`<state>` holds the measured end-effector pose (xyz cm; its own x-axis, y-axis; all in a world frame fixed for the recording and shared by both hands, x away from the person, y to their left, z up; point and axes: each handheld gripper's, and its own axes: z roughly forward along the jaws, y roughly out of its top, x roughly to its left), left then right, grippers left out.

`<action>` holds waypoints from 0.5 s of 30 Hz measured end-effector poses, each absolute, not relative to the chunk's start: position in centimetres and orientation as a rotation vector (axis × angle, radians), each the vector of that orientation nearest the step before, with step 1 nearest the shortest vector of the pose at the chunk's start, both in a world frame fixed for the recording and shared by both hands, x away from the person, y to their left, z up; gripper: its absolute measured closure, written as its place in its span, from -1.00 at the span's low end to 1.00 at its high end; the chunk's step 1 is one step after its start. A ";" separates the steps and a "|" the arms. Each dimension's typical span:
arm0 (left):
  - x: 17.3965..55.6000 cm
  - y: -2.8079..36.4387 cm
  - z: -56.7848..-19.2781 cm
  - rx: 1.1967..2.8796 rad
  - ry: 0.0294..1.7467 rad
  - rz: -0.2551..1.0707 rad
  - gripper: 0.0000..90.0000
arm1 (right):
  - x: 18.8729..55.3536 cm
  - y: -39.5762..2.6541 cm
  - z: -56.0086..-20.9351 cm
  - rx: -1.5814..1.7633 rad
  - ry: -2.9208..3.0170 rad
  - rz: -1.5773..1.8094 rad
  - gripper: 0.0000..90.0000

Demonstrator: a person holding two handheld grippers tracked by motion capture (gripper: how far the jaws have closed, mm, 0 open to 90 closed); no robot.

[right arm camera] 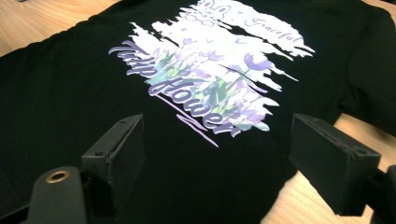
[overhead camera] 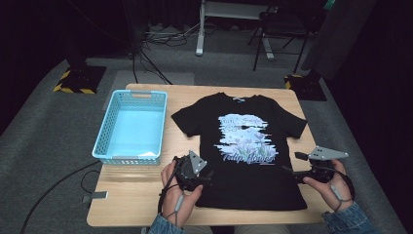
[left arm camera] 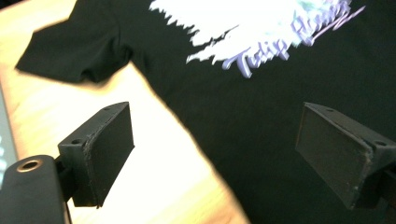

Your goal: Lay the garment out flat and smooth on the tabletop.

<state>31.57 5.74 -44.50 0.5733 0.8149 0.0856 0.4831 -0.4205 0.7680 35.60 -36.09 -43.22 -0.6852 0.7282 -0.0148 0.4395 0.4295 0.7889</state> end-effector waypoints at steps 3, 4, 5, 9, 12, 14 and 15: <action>31.3 6.7 -44.7 2.086 1.044 0.592 -0.74 | 35.6 -36.5 -43.3 1.002 2.326 1.131 -0.58; 31.2 7.0 -44.8 2.085 1.047 0.593 -0.74 | 35.6 -36.6 -43.3 0.998 2.325 1.133 -0.58; 31.1 7.2 -44.8 2.087 1.048 0.593 -0.74 | 35.5 -36.7 -43.2 0.991 2.326 1.138 -0.58; 30.7 8.0 -45.0 2.093 1.047 0.588 -0.74 | 35.3 -36.9 -43.3 0.958 2.333 1.155 -0.60; 30.5 8.6 -45.2 2.081 1.061 0.580 -0.74 | 35.2 -37.0 -43.2 0.958 2.333 1.152 -0.60; 30.5 9.2 -45.5 2.075 1.073 0.575 -0.74 | 35.3 -37.2 -43.3 0.967 2.328 1.147 -0.60; 30.5 9.4 -45.7 2.071 1.081 0.575 -0.74 | 35.3 -37.3 -43.3 0.969 2.325 1.145 -0.60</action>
<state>30.51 9.42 -45.68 0.5491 0.8338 0.0566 0.5130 -0.3897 0.7648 35.31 -37.35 -43.32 -0.6938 0.7196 -0.0281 0.4165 0.4327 0.7995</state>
